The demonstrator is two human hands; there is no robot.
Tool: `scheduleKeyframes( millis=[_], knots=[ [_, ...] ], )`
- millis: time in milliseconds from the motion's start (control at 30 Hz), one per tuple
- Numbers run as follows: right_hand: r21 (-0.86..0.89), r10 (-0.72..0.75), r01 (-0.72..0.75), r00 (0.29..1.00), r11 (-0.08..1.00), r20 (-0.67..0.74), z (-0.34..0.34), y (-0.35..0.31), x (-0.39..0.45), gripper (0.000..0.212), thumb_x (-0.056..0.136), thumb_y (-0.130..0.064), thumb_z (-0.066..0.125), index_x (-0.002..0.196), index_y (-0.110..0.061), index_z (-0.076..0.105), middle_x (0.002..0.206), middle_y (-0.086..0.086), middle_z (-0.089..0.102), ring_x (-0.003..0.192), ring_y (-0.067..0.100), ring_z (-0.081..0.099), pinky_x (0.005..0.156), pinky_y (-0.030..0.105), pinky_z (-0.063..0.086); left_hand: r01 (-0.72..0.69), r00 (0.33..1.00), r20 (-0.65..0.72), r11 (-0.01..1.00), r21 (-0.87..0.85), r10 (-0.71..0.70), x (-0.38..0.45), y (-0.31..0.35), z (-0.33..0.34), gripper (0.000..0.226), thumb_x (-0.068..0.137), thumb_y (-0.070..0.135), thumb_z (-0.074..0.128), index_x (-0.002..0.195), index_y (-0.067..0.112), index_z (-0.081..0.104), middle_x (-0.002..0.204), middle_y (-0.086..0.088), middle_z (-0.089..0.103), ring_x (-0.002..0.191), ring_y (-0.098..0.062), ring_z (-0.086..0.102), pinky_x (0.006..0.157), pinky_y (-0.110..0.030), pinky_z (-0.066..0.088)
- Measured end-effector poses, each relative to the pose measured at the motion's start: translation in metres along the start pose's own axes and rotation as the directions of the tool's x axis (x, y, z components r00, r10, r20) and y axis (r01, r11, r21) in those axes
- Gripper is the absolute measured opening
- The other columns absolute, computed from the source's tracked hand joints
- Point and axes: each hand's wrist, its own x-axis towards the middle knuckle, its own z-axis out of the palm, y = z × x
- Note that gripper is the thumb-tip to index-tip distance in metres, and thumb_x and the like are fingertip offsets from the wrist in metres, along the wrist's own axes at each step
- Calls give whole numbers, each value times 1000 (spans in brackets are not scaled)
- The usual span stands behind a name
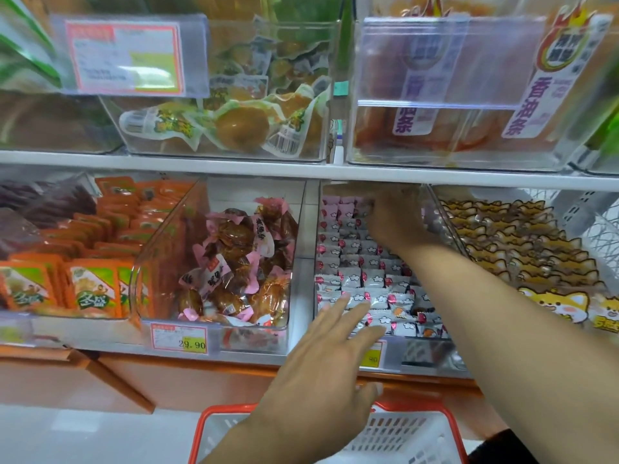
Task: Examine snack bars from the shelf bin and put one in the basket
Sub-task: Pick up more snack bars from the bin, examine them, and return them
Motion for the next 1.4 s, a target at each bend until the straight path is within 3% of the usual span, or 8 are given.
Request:
scheduleKeyframes(
  millis=[200,467,633,767,867,967,1100,1400],
  knots=[
    [92,-135,136,991,986,-19,9,-11,3,23,98,-6,52,100,-10,74,101,12,74,103,33,65,92,40,50,-3,999,-39,999,-54,1,0,1,-5,61,95,48,56,151,40,33,165,27,3,134,20,-30,102,-9,-21],
    [188,-29,43,997,981,-73,10,-15,4,20,95,2,54,95,-8,72,100,8,73,100,28,65,91,40,51,-27,992,-126,996,-81,17,-7,1,-15,45,96,45,57,140,36,51,158,26,28,147,11,-5,103,-3,-11],
    [419,100,40,946,907,-307,-11,-26,-1,16,100,-2,51,105,-2,66,96,4,60,91,11,52,82,4,31,-52,977,-210,997,-53,39,-10,5,-22,35,95,40,58,129,32,60,144,23,47,144,8,16,106,0,-5],
    [725,375,-113,902,680,-212,-34,-23,-18,21,92,-1,62,82,-19,61,93,4,75,85,13,69,89,41,56,32,954,-293,990,-136,-71,-10,7,-28,28,93,39,64,121,38,61,120,29,55,121,15,36,101,0,20],
    [883,570,-205,817,422,-83,-46,-30,-46,16,99,-5,52,97,-18,60,105,3,73,91,16,69,94,43,54,197,883,-296,861,-469,-363,-7,8,-34,23,91,37,70,112,40,62,105,30,60,103,14,52,80,-4,42],
    [971,514,-208,849,115,121,-54,-43,-90,12,100,-1,51,100,-10,59,104,4,73,94,19,72,93,43,59,226,803,-203,602,-766,-561,-5,6,-44,28,90,35,71,116,36,60,98,16,71,87,3,66,78,-17,54],
    [935,322,-303,880,-182,348,-63,-52,-140,12,103,-2,47,104,-4,59,102,11,77,100,22,74,78,29,61,182,746,-163,434,-882,-645,-7,7,-55,14,97,28,62,111,29,65,99,6,75,82,-7,73,81,-35,61],
    [887,136,-456,885,70,445,-50,-37,-172,10,100,-14,59,91,-10,56,114,27,69,99,37,72,72,33,60,28,674,-184,274,-961,-716,-15,-5,-60,15,92,25,69,106,18,73,89,0,78,72,-5,71,60,-15,53]
  ],
)
